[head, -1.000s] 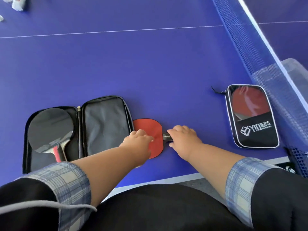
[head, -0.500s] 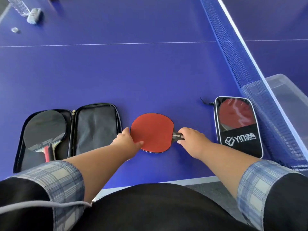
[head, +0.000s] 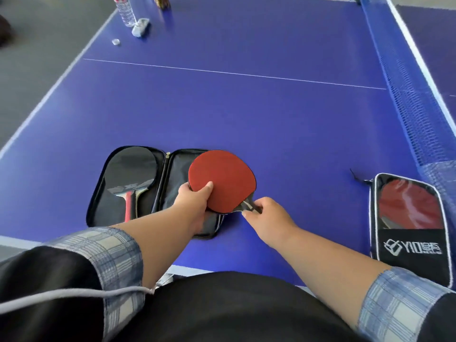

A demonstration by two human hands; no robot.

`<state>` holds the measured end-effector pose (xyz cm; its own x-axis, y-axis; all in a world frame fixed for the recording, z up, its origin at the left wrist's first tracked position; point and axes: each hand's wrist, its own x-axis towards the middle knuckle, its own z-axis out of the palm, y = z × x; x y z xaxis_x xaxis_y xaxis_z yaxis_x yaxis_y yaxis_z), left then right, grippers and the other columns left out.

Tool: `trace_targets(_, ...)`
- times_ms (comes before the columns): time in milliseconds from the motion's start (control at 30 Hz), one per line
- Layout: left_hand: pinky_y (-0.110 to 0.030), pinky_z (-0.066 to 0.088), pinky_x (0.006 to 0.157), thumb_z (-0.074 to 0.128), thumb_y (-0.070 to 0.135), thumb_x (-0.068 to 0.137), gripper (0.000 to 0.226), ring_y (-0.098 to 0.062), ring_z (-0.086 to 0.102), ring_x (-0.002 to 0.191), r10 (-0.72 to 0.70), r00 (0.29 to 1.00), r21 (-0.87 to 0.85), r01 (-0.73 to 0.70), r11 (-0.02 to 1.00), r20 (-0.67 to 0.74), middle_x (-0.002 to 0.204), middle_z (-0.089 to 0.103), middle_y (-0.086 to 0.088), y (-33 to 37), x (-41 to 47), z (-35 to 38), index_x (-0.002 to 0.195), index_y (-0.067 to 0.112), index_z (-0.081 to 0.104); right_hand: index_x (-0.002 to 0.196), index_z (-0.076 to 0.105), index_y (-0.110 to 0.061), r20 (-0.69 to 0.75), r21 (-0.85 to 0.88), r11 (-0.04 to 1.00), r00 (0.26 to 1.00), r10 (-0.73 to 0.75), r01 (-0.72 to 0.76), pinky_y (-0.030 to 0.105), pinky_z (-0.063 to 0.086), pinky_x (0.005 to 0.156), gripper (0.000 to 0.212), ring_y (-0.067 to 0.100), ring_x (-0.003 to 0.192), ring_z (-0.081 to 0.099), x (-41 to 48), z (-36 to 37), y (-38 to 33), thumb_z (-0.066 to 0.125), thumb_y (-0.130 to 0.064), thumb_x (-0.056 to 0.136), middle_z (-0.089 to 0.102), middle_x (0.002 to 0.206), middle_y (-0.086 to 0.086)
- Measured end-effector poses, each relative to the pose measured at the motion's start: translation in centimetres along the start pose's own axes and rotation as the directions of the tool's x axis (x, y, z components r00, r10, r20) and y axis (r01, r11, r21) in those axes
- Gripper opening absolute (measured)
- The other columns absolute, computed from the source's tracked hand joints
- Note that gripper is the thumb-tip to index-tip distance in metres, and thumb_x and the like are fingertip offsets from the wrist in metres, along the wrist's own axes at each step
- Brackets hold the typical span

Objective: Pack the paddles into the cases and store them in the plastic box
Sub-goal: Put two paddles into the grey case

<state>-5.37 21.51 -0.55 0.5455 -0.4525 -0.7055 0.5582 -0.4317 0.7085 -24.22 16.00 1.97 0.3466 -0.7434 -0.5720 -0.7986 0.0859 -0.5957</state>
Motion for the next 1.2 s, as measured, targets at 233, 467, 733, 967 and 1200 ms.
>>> trace_targets(233,-0.049,0.060,0.077,0.062,0.036,0.095,0.046,-0.022,0.067,0.103,0.063,0.998,-0.034,-0.062,0.997,0.025,0.122,0.063,0.004,4.7,1.4,-10.0,0.138,0.034,0.046,0.140,0.048,-0.025,0.147,0.566,0.816,0.988,0.044,-0.120,0.030,0.057,0.066,0.050,0.015,0.090,0.070,3.3,6.0,-9.8,0.061,-0.044,0.095,0.063,0.127,0.000)
trace_targets(467,-0.040,0.062,0.076,0.065,0.039,0.092,0.044,-0.018,0.069,0.096,0.145,0.989,0.125,-0.146,0.981,0.015,0.113,0.065,0.007,10.6,5.0,-19.2,0.132,0.029,0.050,0.119,0.063,-0.026,0.193,0.795,0.567,0.976,0.098,-0.214,0.033,0.053,0.063,0.022,0.018,0.092,0.067,5.7,15.2,-18.5,0.058,-0.015,0.100,0.070,0.119,0.004)
trace_targets(733,-0.031,0.062,0.073,0.059,0.019,0.094,0.042,-0.015,0.072,0.080,0.165,0.979,0.514,-0.202,0.834,0.116,0.101,0.065,0.013,13.1,11.6,-26.7,0.136,0.024,0.056,0.117,0.060,-0.015,0.180,0.898,0.355,0.953,0.244,-0.260,0.045,0.061,0.075,0.024,0.033,0.103,0.069,6.4,23.6,-23.5,0.052,-0.002,0.100,0.065,0.118,0.014)
trace_targets(967,-0.038,0.060,0.073,0.048,0.013,0.085,0.043,-0.026,0.067,0.077,0.151,0.972,0.699,-0.234,0.676,0.179,0.098,0.066,0.006,13.4,14.2,-26.8,0.123,0.029,0.056,0.101,0.066,-0.019,-0.179,0.239,0.965,0.971,0.156,-0.111,0.028,0.042,0.057,0.014,0.019,0.070,0.058,6.5,25.4,-22.5,0.054,-0.024,0.095,0.064,0.096,0.003)
trace_targets(1200,-0.035,0.052,0.064,0.047,0.008,0.077,0.041,-0.030,0.052,0.059,0.137,0.990,0.752,-0.112,0.649,0.030,0.110,0.061,-0.019,12.6,14.7,-25.8,0.116,0.002,0.060,0.119,0.064,-0.021,-0.236,0.237,0.963,0.954,0.183,-0.126,0.032,0.046,0.069,0.026,0.023,0.073,0.058,7.3,26.7,-23.0,0.053,-0.015,0.095,0.059,0.118,0.013)
